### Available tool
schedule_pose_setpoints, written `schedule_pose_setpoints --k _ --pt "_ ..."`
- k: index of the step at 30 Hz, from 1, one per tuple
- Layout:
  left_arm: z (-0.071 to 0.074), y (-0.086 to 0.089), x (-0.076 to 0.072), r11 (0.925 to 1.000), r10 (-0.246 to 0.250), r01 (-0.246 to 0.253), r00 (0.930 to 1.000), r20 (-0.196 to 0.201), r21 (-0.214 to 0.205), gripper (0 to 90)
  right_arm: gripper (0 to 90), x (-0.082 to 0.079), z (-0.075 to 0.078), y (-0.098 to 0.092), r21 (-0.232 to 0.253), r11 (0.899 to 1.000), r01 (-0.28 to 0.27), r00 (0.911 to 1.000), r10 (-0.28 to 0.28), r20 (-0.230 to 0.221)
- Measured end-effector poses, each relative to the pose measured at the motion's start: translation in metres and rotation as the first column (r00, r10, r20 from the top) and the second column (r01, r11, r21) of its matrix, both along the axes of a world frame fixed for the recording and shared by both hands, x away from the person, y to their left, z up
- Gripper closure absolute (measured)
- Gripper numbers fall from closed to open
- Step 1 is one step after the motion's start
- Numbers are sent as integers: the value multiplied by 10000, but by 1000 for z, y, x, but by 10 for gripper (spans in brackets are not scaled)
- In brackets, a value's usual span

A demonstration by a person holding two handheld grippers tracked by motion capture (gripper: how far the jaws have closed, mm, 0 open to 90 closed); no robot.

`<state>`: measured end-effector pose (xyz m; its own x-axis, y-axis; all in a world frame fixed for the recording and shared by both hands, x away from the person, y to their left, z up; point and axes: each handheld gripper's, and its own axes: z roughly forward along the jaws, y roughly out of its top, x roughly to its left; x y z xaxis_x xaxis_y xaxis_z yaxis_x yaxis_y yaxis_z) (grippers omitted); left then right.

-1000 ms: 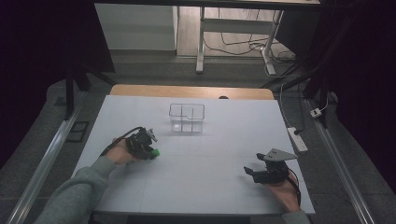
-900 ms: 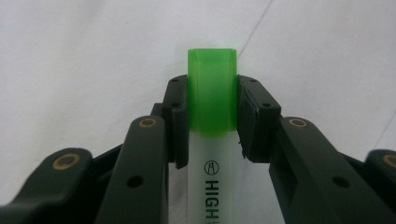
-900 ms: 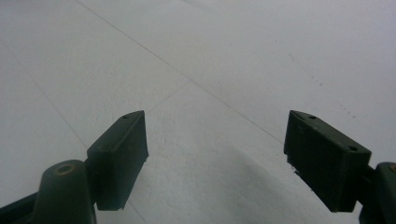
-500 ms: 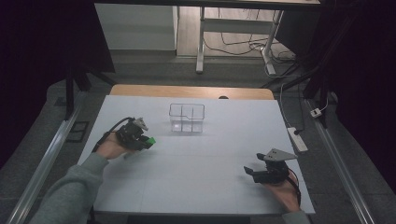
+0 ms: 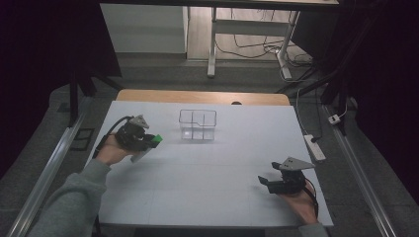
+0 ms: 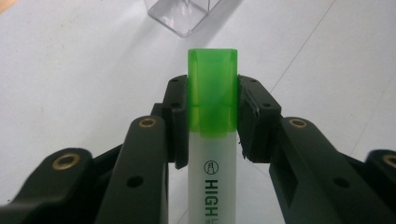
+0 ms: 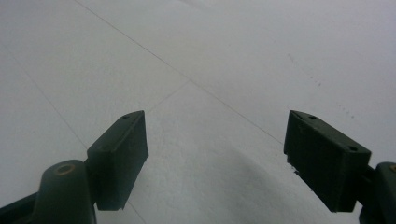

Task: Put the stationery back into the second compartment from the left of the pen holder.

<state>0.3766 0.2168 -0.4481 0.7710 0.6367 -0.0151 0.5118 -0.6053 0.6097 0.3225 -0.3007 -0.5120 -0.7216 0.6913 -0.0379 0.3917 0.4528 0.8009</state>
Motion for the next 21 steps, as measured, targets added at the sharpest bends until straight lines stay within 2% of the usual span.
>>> schedule_pose_setpoints --k 4,10,15,21 --pt "4 2 1 9997 71 -69 9999 98 -252 666 214 0 0 0 9 10000 6 10000 -6 -4" --pt "8 5 -1 9975 335 -307 9984 452 -629 666 215 0 1 -1 39 10000 27 10000 -27 16" --pt "12 9 -1 9921 610 -536 9962 626 -1136 666 214 0 1 -1 18 10000 25 10000 -25 11" --pt "16 12 -2 9863 921 -777 9912 951 -1453 666 214 0 1 -1 -19 10000 31 10000 -31 4"
